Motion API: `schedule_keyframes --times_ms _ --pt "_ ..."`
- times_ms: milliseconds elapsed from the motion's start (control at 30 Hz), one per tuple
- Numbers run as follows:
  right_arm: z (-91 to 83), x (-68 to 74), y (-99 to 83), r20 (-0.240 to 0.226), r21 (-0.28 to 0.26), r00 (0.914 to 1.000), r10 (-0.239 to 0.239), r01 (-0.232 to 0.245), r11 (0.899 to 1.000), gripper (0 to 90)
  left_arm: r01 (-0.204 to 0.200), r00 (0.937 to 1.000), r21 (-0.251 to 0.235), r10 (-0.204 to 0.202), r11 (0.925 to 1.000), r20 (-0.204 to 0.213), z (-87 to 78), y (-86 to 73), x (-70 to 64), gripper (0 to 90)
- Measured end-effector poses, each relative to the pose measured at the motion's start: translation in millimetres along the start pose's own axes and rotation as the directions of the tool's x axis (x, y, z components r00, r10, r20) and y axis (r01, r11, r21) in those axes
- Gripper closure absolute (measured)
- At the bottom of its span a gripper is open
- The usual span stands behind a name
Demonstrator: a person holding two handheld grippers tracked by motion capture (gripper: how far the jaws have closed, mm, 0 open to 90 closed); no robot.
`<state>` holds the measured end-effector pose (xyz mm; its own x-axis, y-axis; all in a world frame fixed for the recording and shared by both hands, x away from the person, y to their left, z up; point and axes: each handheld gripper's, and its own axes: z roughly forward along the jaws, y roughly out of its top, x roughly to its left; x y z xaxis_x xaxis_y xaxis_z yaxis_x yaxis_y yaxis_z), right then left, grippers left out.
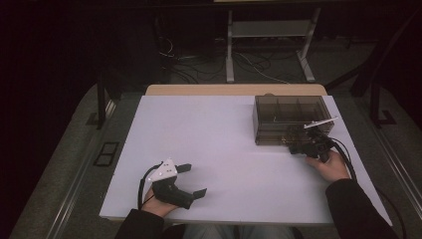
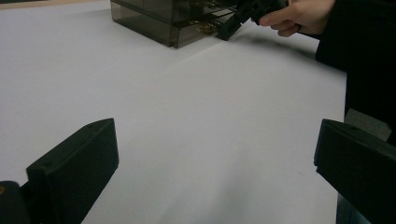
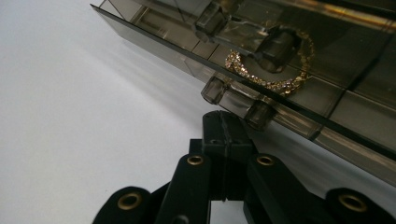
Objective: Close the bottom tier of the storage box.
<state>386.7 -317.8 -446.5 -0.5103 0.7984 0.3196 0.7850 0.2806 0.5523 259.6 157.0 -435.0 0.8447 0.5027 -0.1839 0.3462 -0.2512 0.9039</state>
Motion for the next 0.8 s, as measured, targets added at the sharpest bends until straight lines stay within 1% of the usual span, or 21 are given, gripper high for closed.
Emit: schedule_keyframes --times_ms 100,300,400,567,700,800 --pt "0.4 -0.9 0.3 0.003 -0.008 1.0 0.004 -0.004 1.0 88.9 0.0 1.0 0.0 0.0 1.0 0.0 0.1 0.0 0.0 0.0" --pt "1.6 -3.0 1.3 0.013 -0.029 0.9995 0.027 -0.027 0.999 88.9 0.001 1.0 0.0 -0.001 1.0 0.0 0.2 0.0 -0.1 0.0" --pt "1.7 -5.1 1.1 0.019 -0.042 0.9994 0.03 -0.029 0.999 88.9 0.0 1.0 0.001 0.0 1.0 0.0 0.1 0.0 0.0 0.0" --pt "3.4 -7.1 0.9 0.013 -0.066 0.9985 0.053 -0.052 0.996 88.9 -0.002 1.0 0.002 0.002 1.0 0.001 0.3 0.0 -0.1 0.0" --pt "3.5 -7.4 0.6 0.009 -0.069 0.9981 0.06 -0.06 0.996 88.7 -0.003 1.0 0.002 0.003 1.0 0.001 0.2 0.2 -0.2 0.0" --pt "2.5 -7.1 0.0 0.002 -0.072 0.9978 0.066 -0.066 0.995 85.3 -0.003 1.0 0.001 0.003 1.0 0.0 -0.2 0.3 -0.2 0.0"
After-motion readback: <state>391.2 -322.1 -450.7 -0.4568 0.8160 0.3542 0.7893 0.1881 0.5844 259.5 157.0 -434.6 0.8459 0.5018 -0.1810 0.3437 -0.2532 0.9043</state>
